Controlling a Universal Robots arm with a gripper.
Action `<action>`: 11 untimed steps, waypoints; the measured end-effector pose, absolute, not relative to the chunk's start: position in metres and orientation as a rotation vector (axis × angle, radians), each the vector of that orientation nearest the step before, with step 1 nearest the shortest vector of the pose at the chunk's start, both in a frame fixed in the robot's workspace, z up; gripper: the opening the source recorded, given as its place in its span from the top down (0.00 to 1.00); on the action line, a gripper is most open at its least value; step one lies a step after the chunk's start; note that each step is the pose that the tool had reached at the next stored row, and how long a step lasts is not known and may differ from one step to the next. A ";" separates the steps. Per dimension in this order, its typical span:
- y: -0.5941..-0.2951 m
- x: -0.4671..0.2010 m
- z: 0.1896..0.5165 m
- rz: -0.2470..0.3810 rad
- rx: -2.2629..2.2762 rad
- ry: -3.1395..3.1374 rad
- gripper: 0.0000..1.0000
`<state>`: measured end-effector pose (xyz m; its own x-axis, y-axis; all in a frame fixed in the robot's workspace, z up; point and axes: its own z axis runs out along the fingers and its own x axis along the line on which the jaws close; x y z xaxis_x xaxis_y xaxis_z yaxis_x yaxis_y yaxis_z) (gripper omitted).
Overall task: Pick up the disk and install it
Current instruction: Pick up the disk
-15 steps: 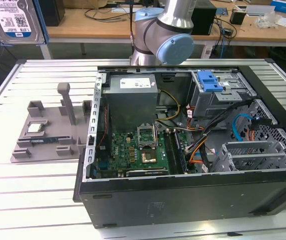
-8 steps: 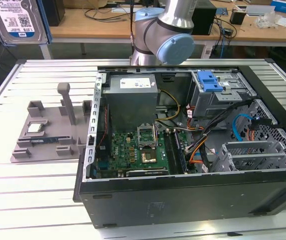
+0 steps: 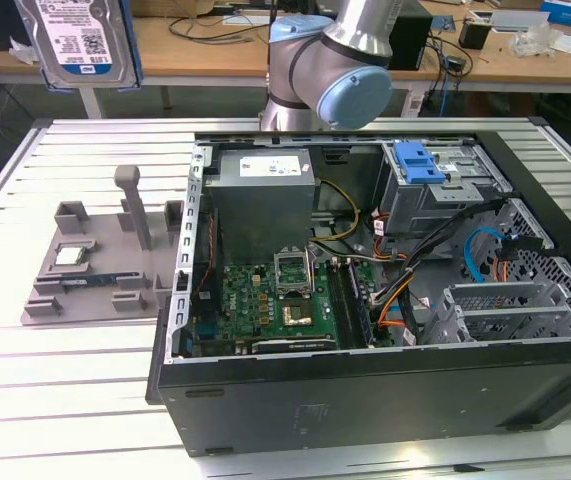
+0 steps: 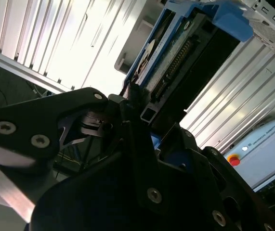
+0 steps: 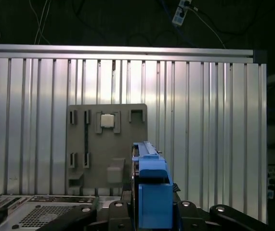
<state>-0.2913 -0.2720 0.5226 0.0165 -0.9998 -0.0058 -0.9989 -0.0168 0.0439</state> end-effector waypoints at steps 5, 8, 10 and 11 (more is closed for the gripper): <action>-0.273 -0.272 0.523 -0.055 2.220 -2.183 0.64; -0.274 -0.259 0.523 -0.055 2.220 -2.183 0.64; -0.275 -0.251 0.522 -0.055 2.220 -2.183 0.64; -0.276 -0.248 0.522 -0.055 2.220 -2.183 0.64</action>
